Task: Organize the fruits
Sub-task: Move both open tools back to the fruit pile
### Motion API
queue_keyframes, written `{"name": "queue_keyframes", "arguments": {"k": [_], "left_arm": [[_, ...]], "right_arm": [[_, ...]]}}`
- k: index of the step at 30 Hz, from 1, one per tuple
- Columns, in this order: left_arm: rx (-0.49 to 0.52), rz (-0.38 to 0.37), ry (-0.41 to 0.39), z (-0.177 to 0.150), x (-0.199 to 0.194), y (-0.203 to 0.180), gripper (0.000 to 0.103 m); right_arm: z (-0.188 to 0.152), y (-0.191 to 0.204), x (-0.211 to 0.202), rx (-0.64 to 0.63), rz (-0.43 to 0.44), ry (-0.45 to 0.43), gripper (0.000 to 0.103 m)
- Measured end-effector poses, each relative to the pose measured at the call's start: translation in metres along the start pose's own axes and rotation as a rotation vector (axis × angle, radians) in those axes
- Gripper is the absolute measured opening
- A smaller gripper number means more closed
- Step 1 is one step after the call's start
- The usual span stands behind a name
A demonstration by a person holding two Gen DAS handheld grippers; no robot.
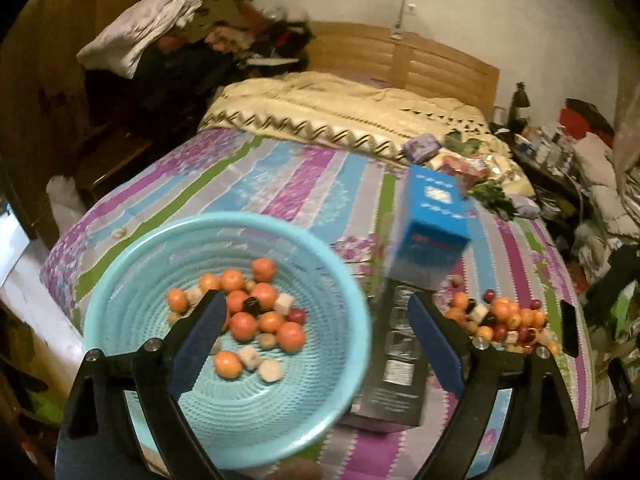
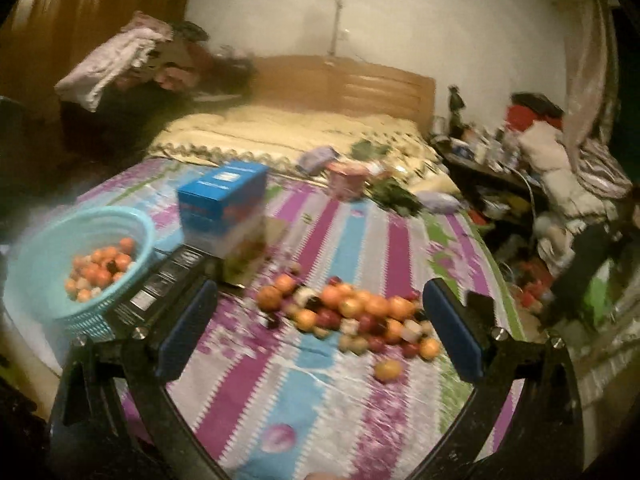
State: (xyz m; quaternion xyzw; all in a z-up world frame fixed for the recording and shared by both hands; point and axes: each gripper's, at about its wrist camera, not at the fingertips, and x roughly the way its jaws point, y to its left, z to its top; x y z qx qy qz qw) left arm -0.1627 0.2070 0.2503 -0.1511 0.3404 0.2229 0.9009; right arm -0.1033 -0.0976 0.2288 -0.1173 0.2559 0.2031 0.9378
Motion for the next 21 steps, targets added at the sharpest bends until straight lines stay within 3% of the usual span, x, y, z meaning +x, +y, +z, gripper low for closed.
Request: {"name": "queue_keyframes", "arguments": {"k": [9, 21], "left_arm": [[0.106, -0.035, -0.016, -0.002, -0.023, -0.061, 0.093], [0.166, -0.083, -0.029, -0.006, -0.035, -0.095, 0.093]], "right_arm": [[-0.006, -0.051, -0.014, 0.035, -0.162, 0.002, 0.103], [-0.009, -0.063, -0.019, 0.032, -0.178, 0.015, 0.103]]}}
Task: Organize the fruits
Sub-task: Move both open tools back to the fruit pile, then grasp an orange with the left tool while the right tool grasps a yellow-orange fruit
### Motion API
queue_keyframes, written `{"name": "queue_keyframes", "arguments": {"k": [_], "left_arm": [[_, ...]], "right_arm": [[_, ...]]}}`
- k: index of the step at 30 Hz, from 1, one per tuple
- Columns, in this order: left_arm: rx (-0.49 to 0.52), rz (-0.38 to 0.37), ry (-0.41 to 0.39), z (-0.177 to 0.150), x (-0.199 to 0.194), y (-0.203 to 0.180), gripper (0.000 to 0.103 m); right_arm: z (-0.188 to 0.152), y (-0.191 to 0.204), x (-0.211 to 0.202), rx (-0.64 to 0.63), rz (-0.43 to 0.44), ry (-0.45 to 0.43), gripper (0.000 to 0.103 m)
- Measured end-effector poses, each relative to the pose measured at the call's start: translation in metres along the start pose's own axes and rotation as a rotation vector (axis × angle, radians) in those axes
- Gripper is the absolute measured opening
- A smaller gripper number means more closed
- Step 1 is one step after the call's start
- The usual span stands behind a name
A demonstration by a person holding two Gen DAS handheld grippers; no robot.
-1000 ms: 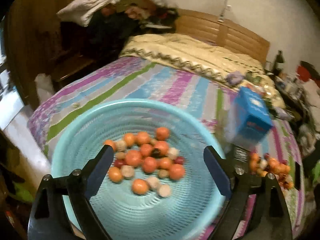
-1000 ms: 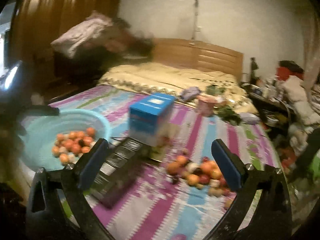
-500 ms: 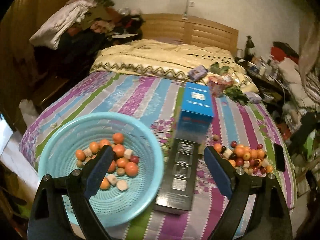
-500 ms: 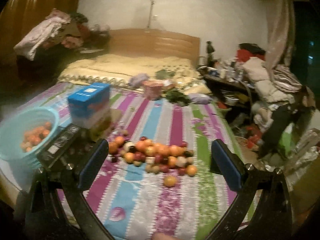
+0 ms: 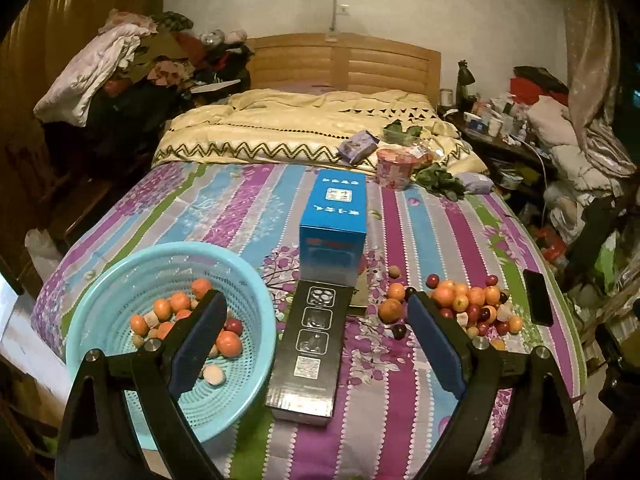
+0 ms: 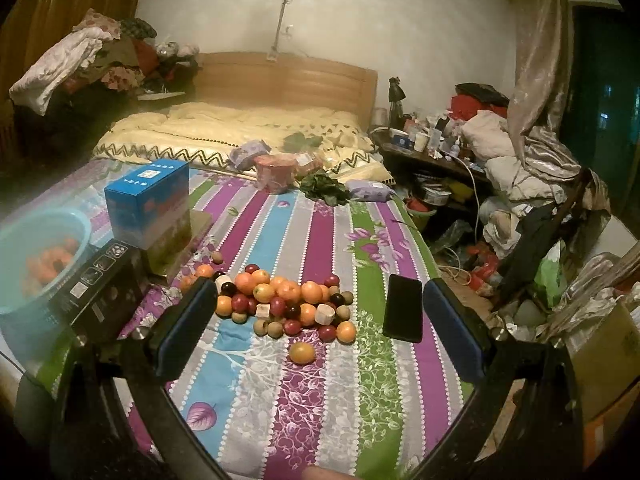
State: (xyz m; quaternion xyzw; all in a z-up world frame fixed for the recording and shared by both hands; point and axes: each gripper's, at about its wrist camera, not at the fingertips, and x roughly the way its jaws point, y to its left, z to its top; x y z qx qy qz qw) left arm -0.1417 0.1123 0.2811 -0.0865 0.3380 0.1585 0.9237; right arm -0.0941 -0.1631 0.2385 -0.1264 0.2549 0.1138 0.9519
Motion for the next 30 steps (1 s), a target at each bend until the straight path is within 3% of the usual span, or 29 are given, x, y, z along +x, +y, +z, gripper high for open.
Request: {"name": "queue_keyframes", "arguments": {"k": [8, 16, 21, 25, 28, 30], "left_arm": [[0.023, -0.052, 0.004, 0.003, 0.007, -0.021, 0.093], [0.111, -0.099, 0.068, -0.005, 0.045, -0.066, 0.093], [0.147, -0.168, 0.164, -0.025, 0.094, -0.099, 0.093], [0.138, -0.235, 0.296, -0.061, 0.151, -0.113, 0.092], [0.144, -0.288, 0.342, -0.084, 0.182, -0.124, 0.078], [0.16, -0.31, 0.359, -0.093, 0.199, -0.135, 0.062]], "right_arm": [[-0.006, -0.003, 0.005, -0.011, -0.014, 0.025, 0.103], [-0.017, -0.007, 0.036, -0.005, 0.003, 0.102, 0.103], [-0.032, -0.015, 0.068, 0.012, 0.035, 0.163, 0.103], [-0.058, -0.029, 0.094, 0.066, 0.079, 0.244, 0.099], [-0.08, -0.037, 0.105, 0.103, 0.125, 0.28, 0.083], [-0.087, -0.041, 0.112, 0.126, 0.162, 0.3, 0.075]]}}
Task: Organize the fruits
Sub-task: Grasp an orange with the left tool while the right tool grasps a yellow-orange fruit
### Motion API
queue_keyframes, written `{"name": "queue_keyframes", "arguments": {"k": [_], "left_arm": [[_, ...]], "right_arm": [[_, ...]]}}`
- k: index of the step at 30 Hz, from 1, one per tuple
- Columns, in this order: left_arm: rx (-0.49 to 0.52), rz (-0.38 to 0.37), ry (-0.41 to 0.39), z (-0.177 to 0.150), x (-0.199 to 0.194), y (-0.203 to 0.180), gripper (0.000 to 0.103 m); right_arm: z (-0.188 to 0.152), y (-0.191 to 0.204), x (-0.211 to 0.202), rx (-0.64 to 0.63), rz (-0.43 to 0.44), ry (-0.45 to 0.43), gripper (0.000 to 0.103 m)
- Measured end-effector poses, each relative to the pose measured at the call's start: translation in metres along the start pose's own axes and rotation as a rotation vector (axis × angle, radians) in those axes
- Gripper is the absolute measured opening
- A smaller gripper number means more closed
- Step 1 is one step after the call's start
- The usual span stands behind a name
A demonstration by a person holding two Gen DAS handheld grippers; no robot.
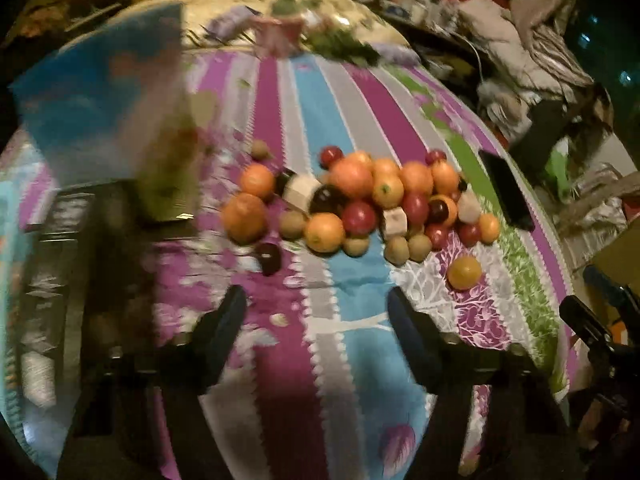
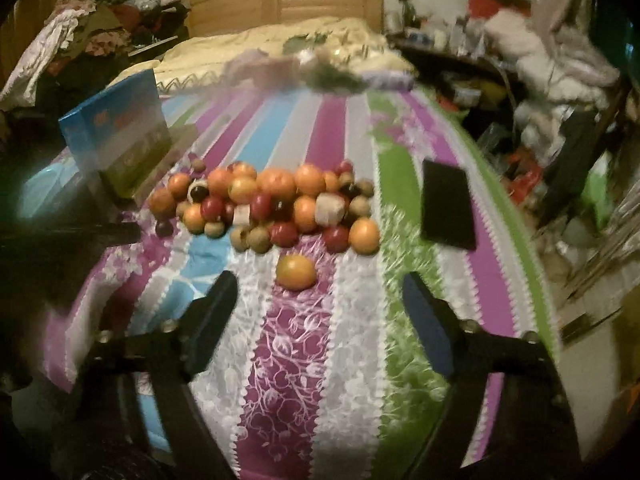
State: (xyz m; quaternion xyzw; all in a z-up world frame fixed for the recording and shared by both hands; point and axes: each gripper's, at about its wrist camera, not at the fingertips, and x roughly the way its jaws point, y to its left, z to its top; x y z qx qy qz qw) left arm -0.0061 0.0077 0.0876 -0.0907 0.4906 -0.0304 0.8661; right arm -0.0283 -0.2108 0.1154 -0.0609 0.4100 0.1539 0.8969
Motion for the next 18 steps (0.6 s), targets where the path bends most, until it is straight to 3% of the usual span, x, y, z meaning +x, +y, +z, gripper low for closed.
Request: {"name": "queue_keyframes", "arguments": {"k": [3, 5, 13, 18], "left_arm": [[-0.02, -0.021, 0.013, 0.007, 0.033, -0.001, 0.048], [-0.064, -0.041, 0.013, 0.012, 0.052, 0.003, 0.044], [-0.076, -0.072, -0.016, 0.023, 0.083, 0.005, 0.044], [-0.122, -0.13, -0.039, 0.029, 0.089, 0.018, 0.043]], "right_arm": [[-0.004, -0.008, 0.014, 0.029, 0.051, 0.028, 0.068], [-0.005, -0.014, 0.021, 0.048, 0.078, 0.033, 0.065], [-0.011, -0.031, 0.047, 0.083, 0.153, 0.072, 0.064], [-0.013, -0.025, 0.057, 0.092, 0.2, 0.078, 0.064]]}}
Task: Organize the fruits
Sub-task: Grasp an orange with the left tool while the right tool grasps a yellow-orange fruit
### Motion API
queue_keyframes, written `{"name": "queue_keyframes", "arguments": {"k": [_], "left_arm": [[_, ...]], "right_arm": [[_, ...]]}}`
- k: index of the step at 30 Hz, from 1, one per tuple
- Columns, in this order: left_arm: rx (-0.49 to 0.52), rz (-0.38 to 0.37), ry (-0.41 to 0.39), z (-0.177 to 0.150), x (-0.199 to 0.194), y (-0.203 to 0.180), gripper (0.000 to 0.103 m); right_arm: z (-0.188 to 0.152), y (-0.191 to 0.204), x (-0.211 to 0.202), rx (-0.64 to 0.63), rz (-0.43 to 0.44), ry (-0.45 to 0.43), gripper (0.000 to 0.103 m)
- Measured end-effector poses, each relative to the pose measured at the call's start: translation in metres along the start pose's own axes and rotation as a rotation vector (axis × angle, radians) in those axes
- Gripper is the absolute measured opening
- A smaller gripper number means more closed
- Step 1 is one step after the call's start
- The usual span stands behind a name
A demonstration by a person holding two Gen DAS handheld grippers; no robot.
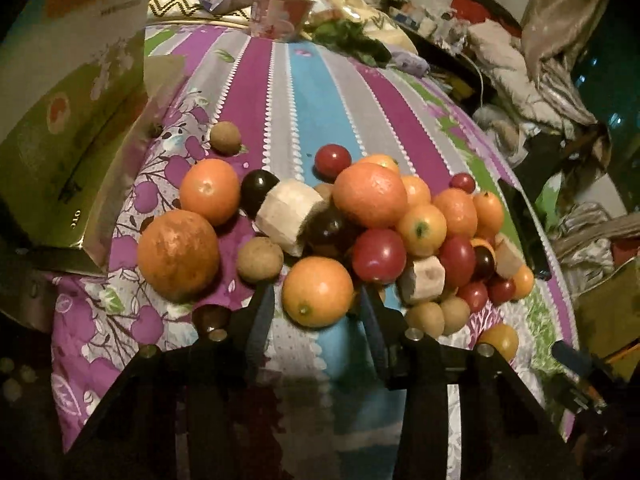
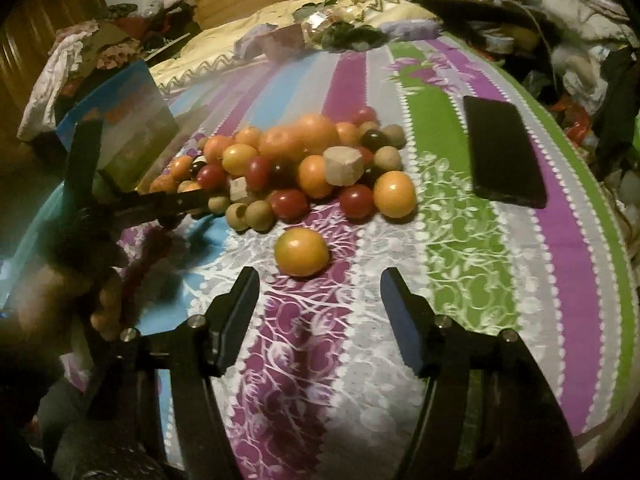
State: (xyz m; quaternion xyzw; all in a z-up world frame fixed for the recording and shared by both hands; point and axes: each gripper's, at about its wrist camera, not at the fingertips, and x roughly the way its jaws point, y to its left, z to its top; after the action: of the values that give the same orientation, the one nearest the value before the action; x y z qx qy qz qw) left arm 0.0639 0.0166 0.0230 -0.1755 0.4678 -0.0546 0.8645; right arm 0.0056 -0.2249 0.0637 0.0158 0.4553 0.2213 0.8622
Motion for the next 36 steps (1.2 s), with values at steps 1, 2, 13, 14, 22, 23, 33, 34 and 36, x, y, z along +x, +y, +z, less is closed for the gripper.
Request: {"name": "queue_keyframes", "arguments": {"k": [1, 2, 13, 14, 22, 23, 33, 34, 36], "left_arm": [[0.003, -0.003, -0.001, 0.0, -0.001, 0.0, 0.039], [0.008, -0.001, -0.004, 0.0, -0.001, -0.001, 0.037], [0.067, 0.027, -0.063, -0.022, -0.052, -0.017, 0.037], [0.065, 0.03, -0.059, -0.022, -0.054, -0.017, 0.037], [0.079, 0.004, -0.075, -0.022, -0.068, -0.027, 0.037], [0.082, -0.001, -0.07, -0.022, -0.066, -0.029, 0.037], [0.091, -0.043, -0.035, -0.023, -0.056, -0.045, 0.037], [0.097, -0.044, -0.033, -0.024, -0.055, -0.047, 0.037], [0.101, -0.047, -0.028, -0.024, -0.054, -0.05, 0.037]], "right_arm": [[0.001, 0.001, 0.001, -0.001, 0.005, 0.0, 0.063], [0.001, 0.002, 0.002, -0.001, 0.016, -0.004, 0.061], [0.009, 0.0, 0.025, 0.003, 0.048, 0.012, 0.047], [0.012, -0.002, 0.025, 0.012, 0.041, 0.003, 0.047], [0.033, -0.04, 0.022, 0.021, -0.131, -0.075, 0.047], [0.036, -0.045, 0.032, 0.015, -0.136, -0.053, 0.047], [0.044, -0.06, 0.058, 0.073, 0.007, 0.003, 0.038], [0.044, -0.06, 0.058, 0.077, 0.009, 0.001, 0.04], [0.045, -0.06, 0.059, 0.089, 0.016, 0.009, 0.039]]}}
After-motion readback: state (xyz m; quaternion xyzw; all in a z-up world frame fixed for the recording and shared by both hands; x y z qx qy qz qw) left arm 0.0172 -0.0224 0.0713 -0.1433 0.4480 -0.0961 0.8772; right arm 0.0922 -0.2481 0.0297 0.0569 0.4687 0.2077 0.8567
